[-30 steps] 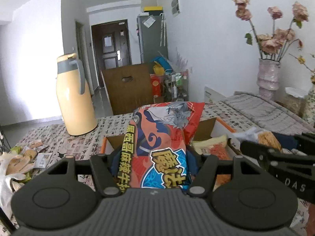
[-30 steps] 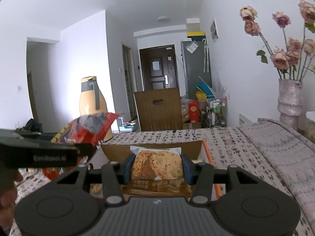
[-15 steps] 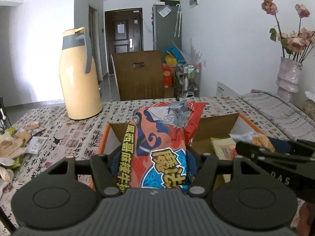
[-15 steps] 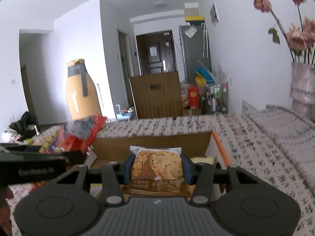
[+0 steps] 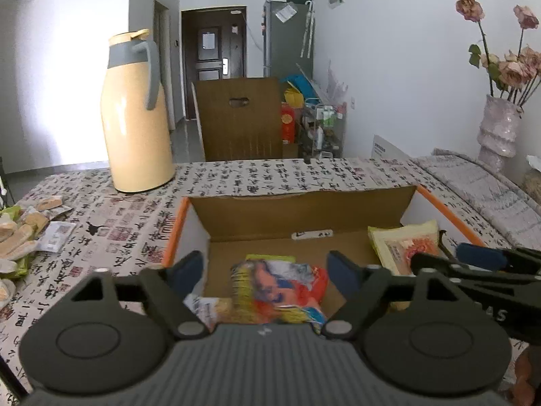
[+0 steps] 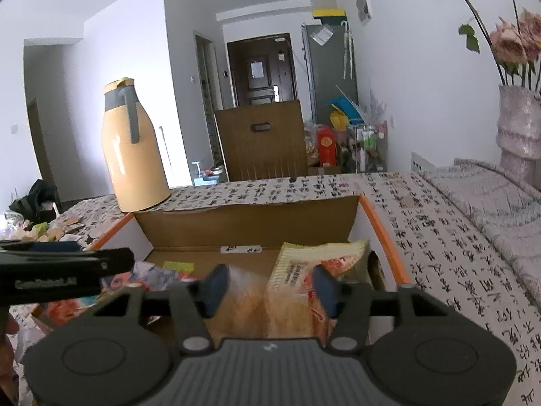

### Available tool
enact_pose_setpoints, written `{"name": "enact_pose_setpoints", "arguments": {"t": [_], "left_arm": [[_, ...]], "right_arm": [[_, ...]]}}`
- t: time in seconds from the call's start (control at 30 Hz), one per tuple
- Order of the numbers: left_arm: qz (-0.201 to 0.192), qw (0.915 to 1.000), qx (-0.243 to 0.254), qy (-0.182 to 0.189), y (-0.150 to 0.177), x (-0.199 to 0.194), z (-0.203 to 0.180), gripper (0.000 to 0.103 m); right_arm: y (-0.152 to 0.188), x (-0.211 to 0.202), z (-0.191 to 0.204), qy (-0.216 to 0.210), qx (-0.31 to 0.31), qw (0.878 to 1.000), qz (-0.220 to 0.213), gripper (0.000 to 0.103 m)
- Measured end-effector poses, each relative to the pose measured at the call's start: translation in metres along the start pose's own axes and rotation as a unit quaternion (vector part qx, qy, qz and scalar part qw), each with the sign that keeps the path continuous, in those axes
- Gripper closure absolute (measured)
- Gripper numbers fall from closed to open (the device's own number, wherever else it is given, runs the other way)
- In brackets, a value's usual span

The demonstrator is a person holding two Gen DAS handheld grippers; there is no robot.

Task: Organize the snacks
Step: 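Open both grippers to drop the packets into the box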

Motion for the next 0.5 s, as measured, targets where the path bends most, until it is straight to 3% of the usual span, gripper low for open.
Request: {"name": "enact_pose_setpoints", "arguments": {"t": [0.07, 0.17, 0.5], "left_arm": [[-0.002, 1.0000, -0.005, -0.008, -0.001, -0.001, 0.002, 0.001], [-0.001, 0.9997, -0.015, -0.021, -0.001, -0.003, 0.006, 0.000], [0.007, 0.9994, -0.026, -0.023, -0.001, -0.001, 0.012, 0.000]], "right_arm": [[0.000, -0.002, -0.003, -0.001, 0.008, 1.000, -0.002, 0.022], [-0.001, -0.005, -0.008, 0.004, 0.018, 1.000, -0.006, 0.001], [0.001, -0.005, -0.017, 0.011, 0.043, 0.999, 0.003, 0.000]]}}
Point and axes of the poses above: each gripper's, at about its wrist camera, not at the fingertips, and x roughly the way its jaws point, z to its left, y to its underside, the point moved 7 cm from there along x, roughly the way its jaws point, and after that the axes turned 8 degrees about z, right-handed, at the moved point
